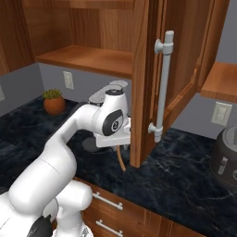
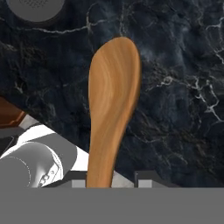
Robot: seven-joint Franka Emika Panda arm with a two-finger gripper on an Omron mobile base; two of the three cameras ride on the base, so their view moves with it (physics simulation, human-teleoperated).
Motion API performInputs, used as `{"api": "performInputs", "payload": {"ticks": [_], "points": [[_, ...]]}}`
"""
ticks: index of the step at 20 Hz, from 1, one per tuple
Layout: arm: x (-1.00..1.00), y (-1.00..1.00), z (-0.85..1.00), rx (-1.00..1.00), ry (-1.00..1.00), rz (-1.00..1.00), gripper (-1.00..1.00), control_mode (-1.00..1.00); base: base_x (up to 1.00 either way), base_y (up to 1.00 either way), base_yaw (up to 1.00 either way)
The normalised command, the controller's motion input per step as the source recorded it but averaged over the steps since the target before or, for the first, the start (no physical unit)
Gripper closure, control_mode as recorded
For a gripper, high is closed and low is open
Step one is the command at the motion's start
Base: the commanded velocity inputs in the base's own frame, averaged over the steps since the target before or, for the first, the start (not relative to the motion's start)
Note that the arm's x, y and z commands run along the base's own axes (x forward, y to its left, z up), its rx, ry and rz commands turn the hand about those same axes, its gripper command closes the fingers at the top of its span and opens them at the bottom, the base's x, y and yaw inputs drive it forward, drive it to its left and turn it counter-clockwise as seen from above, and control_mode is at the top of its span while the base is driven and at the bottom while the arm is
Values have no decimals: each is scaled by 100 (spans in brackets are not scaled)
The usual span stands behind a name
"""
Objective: Organize the utensils by type. Pick up the wooden spoons from the counter and place them in the open cabinet. Then pick up the metallic utensils from the counter and place them in the open drawer.
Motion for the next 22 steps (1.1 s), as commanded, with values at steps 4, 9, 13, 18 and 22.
{"api": "performInputs", "payload": {"ticks": [4, 9, 13, 18, 22], "points": [[-28, 3, 6, -2, -16, 0, 100, -100, 0, 0, 0], [-25, 22, 31, -17, -24, 7, 100, -100, 0, 0, 0], [-18, 43, 47, -27, -27, 9, 100, -100, 0, 0, 0], [-2, 29, 66, -21, -6, 20, 100, -100, 0, 0, 0], [-1, 17, 73, -24, -14, 46, 100, -100, 0, 0, 0]]}}
